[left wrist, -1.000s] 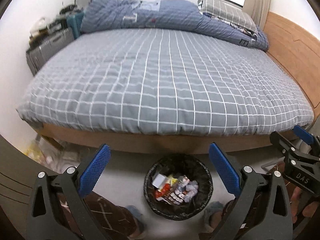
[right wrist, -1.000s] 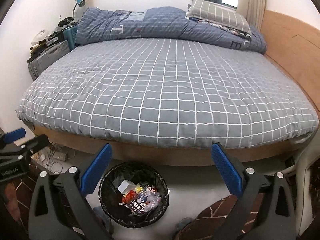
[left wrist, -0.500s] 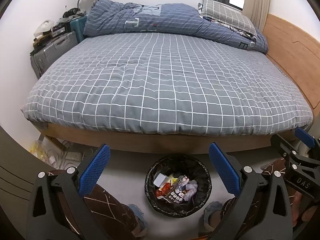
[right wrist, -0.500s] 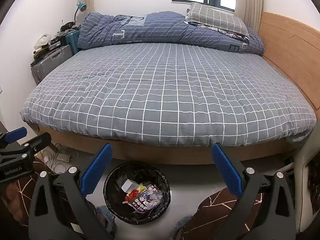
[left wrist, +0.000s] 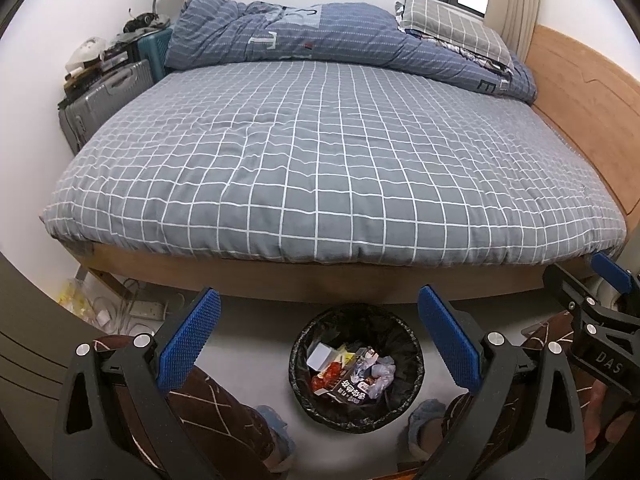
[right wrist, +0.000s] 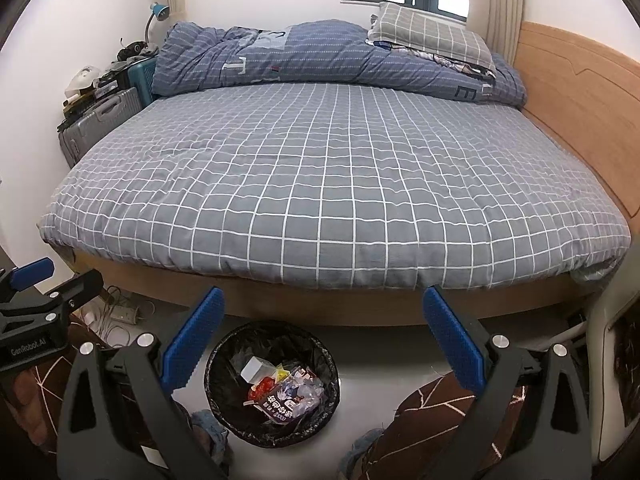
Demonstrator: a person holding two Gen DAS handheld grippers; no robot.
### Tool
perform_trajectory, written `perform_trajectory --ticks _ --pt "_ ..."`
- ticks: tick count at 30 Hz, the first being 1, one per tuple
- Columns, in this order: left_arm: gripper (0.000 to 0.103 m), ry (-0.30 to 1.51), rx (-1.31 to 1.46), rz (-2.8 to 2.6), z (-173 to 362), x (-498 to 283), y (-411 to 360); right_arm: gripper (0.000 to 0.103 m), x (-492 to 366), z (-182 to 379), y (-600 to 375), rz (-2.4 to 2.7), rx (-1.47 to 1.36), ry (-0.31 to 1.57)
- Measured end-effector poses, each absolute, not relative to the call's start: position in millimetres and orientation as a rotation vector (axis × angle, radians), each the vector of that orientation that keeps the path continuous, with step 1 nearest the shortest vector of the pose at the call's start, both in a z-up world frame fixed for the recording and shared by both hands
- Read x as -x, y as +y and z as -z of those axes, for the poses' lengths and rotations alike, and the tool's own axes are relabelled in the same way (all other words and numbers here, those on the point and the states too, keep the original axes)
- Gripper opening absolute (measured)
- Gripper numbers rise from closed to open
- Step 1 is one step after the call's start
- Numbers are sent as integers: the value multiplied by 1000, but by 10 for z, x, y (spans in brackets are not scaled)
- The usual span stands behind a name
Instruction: Collect trash
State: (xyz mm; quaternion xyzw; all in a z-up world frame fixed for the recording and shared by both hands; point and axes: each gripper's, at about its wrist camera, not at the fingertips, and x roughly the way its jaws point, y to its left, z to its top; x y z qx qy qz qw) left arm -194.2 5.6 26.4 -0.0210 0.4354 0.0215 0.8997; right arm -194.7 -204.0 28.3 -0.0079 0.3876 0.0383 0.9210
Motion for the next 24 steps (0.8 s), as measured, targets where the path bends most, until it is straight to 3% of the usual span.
perform_trajectory --ticks 24 --pt "97 921 62 -38 -190 1923 83 95 1923 -244 -2038 -73 19 804"
